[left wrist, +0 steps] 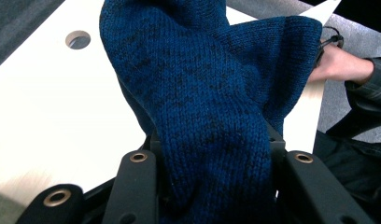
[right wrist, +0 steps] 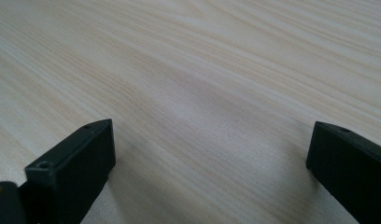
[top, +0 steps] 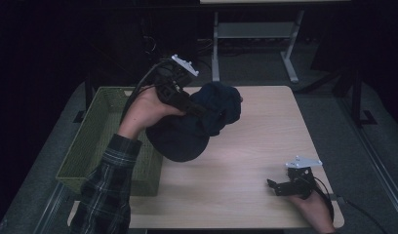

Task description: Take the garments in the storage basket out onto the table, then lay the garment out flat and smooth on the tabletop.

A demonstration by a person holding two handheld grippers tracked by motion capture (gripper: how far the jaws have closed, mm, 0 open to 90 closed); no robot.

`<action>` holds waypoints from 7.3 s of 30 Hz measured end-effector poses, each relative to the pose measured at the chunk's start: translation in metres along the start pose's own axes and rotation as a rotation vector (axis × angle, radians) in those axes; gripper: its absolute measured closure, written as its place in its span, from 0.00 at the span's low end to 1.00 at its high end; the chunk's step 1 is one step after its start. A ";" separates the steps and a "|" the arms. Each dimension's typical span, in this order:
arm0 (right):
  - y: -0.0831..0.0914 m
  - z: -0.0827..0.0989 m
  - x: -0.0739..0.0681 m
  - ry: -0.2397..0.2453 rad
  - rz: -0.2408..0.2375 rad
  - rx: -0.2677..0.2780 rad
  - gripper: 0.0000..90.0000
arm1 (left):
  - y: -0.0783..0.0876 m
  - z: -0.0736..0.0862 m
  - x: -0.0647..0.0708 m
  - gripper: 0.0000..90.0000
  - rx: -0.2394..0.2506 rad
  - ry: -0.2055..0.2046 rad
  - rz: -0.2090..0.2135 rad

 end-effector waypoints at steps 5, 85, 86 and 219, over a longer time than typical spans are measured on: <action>0.000 0.000 0.000 0.000 0.000 0.000 0.01 | -0.018 -0.009 0.004 0.68 0.002 -0.006 0.012; 0.000 0.000 0.000 0.003 0.000 0.001 0.01 | -0.181 0.025 0.044 0.36 -0.003 -0.058 0.222; 0.000 0.000 0.000 0.003 0.000 0.001 0.01 | -0.177 0.025 0.044 0.35 0.001 -0.059 0.213; 0.040 -0.053 -0.022 0.147 -0.255 0.028 0.88 | -0.191 0.137 0.105 0.99 -0.056 0.002 0.081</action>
Point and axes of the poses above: each handheld gripper's, and its own axes: y roughly backward along the jaws, z roughly out of its underside, x roughly to its right, the point moved 1 cm from there along -y, roughly forward along the jaws, and after that the axes turned 12 degrees about -y, right-handed, at the moved point
